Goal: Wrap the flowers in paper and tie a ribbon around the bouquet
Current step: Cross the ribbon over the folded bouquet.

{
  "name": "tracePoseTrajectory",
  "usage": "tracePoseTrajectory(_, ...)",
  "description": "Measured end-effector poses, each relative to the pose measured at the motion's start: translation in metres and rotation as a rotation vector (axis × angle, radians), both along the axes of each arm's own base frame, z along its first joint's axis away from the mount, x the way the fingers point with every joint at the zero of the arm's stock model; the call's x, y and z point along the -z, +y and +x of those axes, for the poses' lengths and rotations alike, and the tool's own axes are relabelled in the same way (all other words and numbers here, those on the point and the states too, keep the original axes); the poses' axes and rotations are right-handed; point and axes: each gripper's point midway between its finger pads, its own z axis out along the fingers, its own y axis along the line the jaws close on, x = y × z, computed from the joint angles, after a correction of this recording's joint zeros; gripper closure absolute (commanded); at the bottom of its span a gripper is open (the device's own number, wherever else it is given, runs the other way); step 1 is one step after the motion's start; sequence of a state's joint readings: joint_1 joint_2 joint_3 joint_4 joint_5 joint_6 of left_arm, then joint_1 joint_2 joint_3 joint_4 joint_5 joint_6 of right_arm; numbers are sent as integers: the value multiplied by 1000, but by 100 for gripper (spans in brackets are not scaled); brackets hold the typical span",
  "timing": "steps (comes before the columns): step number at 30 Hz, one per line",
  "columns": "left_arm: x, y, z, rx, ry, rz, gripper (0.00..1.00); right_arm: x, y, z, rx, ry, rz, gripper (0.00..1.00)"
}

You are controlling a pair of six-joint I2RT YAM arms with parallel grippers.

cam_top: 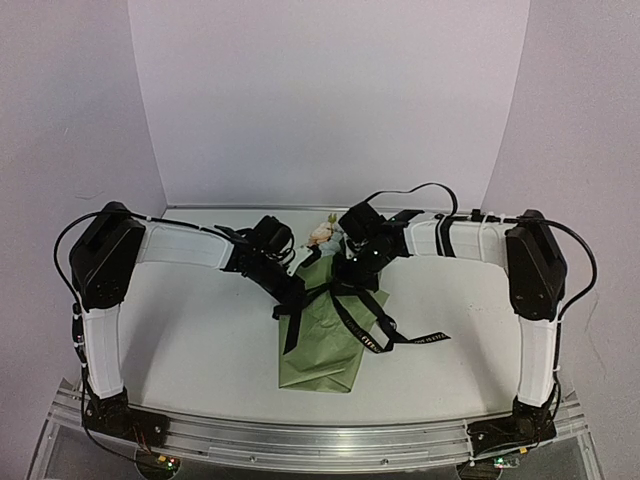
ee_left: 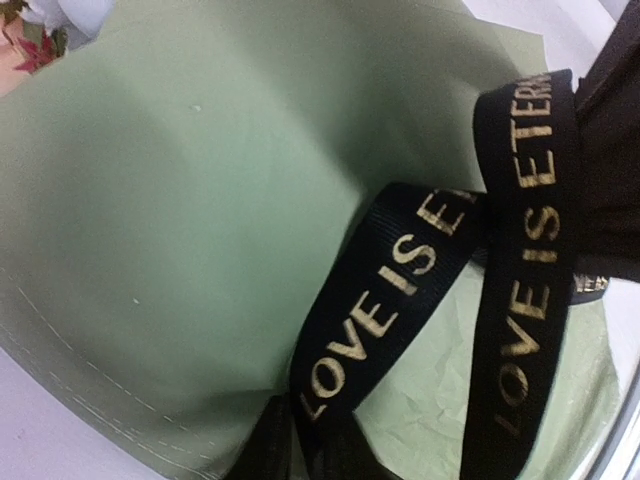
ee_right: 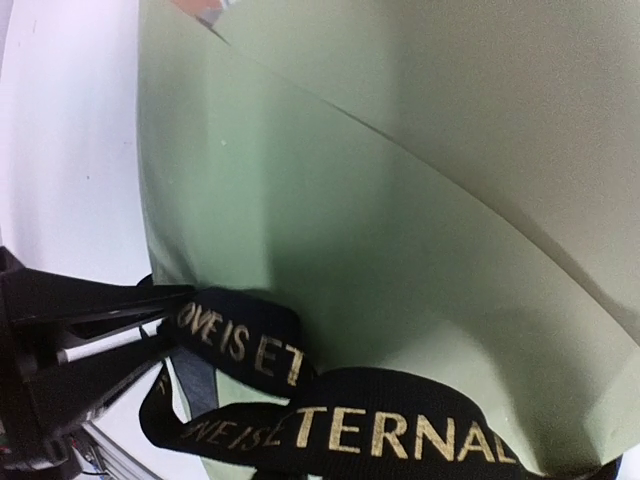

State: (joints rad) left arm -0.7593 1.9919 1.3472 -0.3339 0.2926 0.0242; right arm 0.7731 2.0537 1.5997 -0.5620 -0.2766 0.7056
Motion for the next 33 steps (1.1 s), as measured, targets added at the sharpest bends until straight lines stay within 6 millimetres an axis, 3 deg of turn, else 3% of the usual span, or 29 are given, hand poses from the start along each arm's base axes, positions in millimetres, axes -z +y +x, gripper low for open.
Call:
tracePoseTrajectory(6, 2, 8, 13, -81, -65, 15, 100, -11, -2, -7, -17, -2, 21, 58)
tracePoseTrajectory(11, -7, 22, 21, -159, -136, 26, 100, -20, -11, -21, -52, -8, 33, 46)
tracePoseTrajectory(20, -44, 35, 44, -276, -288, 1, 100, -29, -64, -68, -161, -86, -24, 39)
tracePoseTrajectory(28, -49, 45, 54, -327, -331, 25, 100, 3, -128, -99, -290, -145, -203, 36)
tracePoseTrajectory(33, -54, 51, 58, -349, -347, 32, 100, 18, -146, -104, -404, -165, -276, 38)
